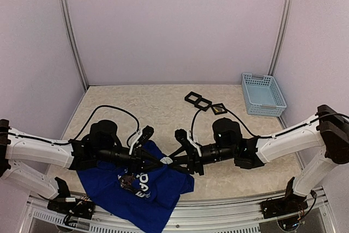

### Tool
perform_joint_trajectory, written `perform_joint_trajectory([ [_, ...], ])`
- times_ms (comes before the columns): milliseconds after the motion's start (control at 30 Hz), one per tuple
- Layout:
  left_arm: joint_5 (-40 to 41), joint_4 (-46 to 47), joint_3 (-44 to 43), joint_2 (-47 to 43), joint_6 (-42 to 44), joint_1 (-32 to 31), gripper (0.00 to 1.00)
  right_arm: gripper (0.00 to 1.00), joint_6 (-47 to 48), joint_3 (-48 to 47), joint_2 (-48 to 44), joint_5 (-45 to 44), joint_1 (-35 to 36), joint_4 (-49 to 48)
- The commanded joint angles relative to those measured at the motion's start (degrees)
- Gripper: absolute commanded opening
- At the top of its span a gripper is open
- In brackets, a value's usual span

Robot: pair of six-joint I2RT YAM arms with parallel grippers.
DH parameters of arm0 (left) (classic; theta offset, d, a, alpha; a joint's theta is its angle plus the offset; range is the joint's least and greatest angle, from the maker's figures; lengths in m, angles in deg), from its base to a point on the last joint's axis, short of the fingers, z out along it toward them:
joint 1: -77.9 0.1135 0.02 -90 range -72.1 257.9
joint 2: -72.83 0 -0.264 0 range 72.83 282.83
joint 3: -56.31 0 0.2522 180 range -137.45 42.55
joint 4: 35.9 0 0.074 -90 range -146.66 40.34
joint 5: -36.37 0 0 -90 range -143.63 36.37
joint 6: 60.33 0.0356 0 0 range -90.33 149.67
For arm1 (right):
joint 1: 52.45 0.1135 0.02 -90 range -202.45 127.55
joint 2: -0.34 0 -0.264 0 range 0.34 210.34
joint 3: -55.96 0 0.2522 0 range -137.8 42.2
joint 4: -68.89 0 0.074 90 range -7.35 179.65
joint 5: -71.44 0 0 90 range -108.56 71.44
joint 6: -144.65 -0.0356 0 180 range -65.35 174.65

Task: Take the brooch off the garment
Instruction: Open the brooch with the crumpled clothing.

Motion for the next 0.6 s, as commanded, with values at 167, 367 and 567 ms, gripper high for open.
perform_joint_trajectory([
  [167, -0.37, 0.90, -1.56, 0.24, 1.23, -1.46, 0.00, 0.26, -0.50, -1.99, 2.18, 2.22, -0.31, 0.97],
  [367, 0.33, 0.68, -1.39, -0.40, 1.33, -1.59, 0.00, 0.20, -0.38, -2.31, 2.31, 2.43, -0.19, 1.35],
  [567, 0.20, 0.68, -1.40, -0.55, 1.46, -1.75, 0.00, 0.08, -0.31, -2.46, 2.46, 1.84, -0.28, 1.69],
])
